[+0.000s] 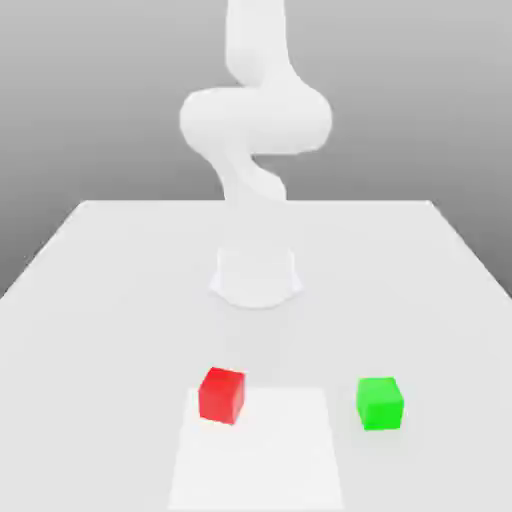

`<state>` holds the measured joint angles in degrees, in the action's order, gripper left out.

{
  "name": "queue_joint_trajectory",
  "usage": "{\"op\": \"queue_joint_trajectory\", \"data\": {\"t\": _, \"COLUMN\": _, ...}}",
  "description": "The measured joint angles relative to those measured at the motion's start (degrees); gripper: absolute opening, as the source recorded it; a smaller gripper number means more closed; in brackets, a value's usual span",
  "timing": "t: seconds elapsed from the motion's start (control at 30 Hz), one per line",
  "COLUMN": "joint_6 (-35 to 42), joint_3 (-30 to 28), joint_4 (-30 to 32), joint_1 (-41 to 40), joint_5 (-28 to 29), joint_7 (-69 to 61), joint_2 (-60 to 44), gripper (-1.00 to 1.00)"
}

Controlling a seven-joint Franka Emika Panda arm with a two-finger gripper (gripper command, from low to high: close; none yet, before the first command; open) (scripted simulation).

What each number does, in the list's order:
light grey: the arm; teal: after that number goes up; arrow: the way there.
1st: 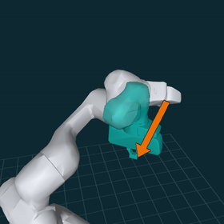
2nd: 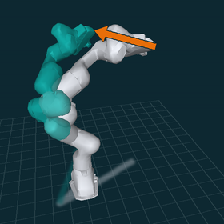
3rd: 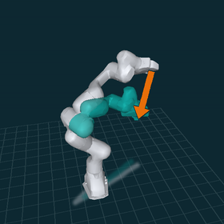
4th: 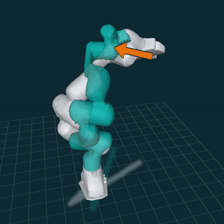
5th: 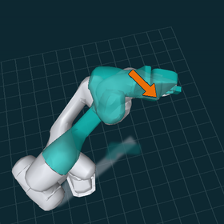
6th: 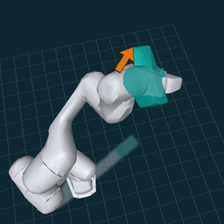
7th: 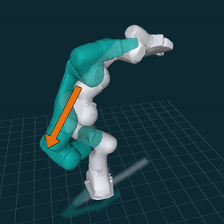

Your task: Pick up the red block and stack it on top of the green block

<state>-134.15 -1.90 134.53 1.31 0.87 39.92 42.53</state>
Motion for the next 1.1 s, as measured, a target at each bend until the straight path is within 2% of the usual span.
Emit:
{"op": "queue_joint_trajectory", "data": {"t": 0.53, "joint_6": -15.17, "joint_3": -14.22, "joint_4": 17.62, "joint_1": 9.19, "joint_5": 5.37, "joint_7": -38.27, "joint_2": -20.91, "gripper": 0.00}}
{"op": "queue_joint_trajectory", "data": {"t": 0.9, "joint_6": -25.65, "joint_3": -21.56, "joint_4": 29.65, "joint_1": 13.15, "joint_5": 5.64, "joint_7": -66.75, "joint_2": -35.55, "gripper": 0.00}}
{"op": "queue_joint_trajectory", "data": {"t": 1.0, "joint_6": -29.81, "joint_3": -22.00, "joint_4": 30.60, "joint_1": 14.76, "joint_5": 1.09, "joint_7": -73.43, "joint_2": -40.92, "gripper": 0.00}}
{"op": "queue_joint_trajectory", "data": {"t": 1.07, "joint_6": -33.14, "joint_3": -20.67, "joint_4": 30.15, "joint_1": 15.30, "joint_5": -5.84, "joint_7": -78.70, "joint_2": -45.22, "gripper": 0.00}}
{"op": "queue_joint_trajectory", "data": {"t": 1.1, "joint_6": -34.76, "joint_3": -18.01, "joint_4": 29.81, "joint_1": 13.41, "joint_5": -9.34, "joint_7": -81.28, "joint_2": -47.34, "gripper": 0.00}}
